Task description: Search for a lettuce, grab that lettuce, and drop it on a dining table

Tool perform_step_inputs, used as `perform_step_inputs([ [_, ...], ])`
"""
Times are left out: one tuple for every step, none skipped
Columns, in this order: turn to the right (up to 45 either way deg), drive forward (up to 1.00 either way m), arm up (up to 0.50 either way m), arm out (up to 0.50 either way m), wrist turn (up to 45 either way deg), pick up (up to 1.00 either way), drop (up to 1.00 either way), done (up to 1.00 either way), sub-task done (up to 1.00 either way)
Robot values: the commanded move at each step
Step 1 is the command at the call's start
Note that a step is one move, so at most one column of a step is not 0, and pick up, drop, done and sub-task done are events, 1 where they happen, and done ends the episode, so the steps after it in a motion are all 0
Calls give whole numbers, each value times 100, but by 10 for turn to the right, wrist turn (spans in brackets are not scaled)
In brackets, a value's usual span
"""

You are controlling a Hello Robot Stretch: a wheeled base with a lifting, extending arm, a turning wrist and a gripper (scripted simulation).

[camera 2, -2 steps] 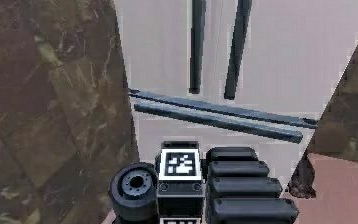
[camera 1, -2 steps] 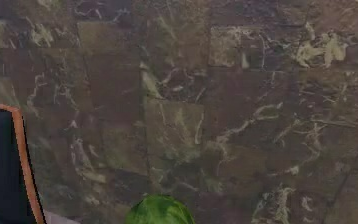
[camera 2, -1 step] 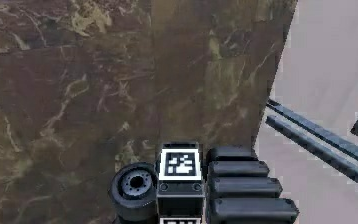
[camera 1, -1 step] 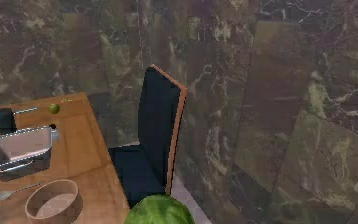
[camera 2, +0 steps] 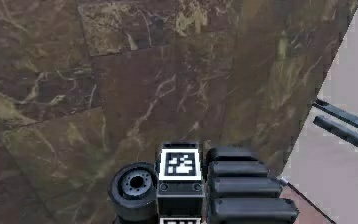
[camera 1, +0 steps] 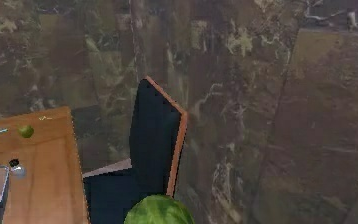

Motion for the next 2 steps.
perform_step_inputs([
  [450, 0, 0, 0, 0, 0, 0, 0, 0],
  [450, 0, 0, 0, 0, 0, 0, 0, 0],
])
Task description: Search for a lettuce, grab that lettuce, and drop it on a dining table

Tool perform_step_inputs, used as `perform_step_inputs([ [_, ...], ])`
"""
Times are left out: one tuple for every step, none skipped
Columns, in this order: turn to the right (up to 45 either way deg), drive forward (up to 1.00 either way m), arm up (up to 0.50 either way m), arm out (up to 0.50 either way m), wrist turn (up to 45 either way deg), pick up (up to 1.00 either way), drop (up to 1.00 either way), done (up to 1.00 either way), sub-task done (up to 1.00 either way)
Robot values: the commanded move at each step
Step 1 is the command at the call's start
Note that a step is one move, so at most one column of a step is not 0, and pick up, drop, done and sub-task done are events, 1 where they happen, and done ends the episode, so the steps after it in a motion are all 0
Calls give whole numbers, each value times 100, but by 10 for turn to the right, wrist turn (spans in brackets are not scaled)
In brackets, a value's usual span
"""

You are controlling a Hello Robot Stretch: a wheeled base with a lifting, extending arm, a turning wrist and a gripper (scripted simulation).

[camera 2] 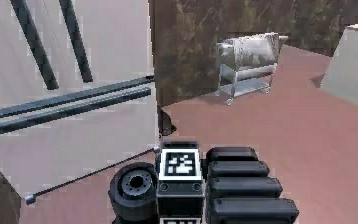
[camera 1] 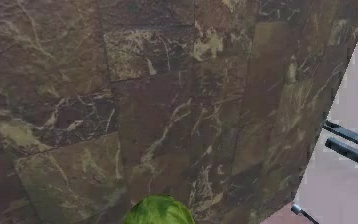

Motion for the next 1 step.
perform_step_inputs([
  [30, 0, 0, 0, 0, 0, 0, 0, 0],
])
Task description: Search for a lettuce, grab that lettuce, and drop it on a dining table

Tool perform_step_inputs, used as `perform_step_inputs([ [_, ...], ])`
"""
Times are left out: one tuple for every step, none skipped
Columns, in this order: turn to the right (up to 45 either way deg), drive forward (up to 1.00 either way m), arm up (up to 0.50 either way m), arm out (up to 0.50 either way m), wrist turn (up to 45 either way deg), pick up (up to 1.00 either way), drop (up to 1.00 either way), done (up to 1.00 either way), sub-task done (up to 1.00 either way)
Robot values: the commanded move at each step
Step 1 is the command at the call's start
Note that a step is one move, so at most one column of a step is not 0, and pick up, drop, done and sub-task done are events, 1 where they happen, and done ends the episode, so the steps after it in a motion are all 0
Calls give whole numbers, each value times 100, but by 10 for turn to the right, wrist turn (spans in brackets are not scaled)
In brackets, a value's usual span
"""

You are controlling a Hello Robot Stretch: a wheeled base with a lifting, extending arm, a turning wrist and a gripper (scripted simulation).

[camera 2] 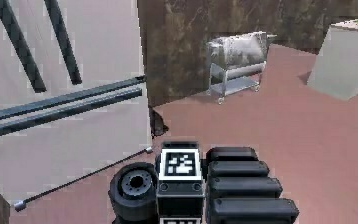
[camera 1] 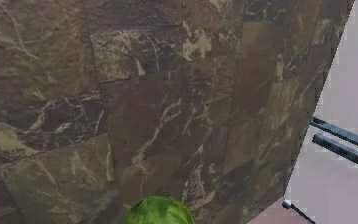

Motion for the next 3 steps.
perform_step_inputs([
  [-450, 0, 0, 0, 0, 0, 0, 0, 0],
  [-450, 0, 0, 0, 0, 0, 0, 0, 0],
  [-90, 0, 0, 0, 0, 0, 0, 0, 0],
])
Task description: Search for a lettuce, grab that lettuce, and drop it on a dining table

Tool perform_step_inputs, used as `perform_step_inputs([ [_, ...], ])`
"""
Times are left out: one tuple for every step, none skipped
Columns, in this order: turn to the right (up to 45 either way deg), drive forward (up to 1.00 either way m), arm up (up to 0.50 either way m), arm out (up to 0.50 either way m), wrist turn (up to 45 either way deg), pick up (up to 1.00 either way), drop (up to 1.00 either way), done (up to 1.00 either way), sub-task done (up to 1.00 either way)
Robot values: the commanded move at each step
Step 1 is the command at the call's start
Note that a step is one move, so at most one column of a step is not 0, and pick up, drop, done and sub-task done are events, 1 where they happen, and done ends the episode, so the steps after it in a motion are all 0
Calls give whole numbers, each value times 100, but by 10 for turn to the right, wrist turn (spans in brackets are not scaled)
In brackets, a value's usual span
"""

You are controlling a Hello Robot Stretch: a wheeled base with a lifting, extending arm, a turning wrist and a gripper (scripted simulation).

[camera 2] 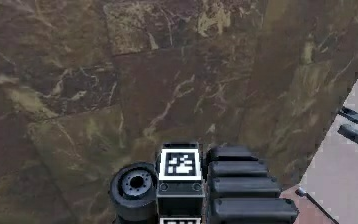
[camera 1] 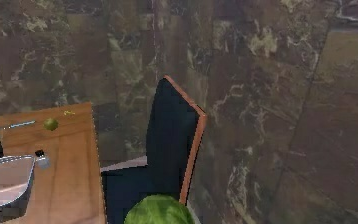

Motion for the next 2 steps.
perform_step_inputs([
  [450, 0, 0, 0, 0, 0, 0, 0, 0],
  [450, 0, 0, 0, 0, 0, 0, 0, 0],
])
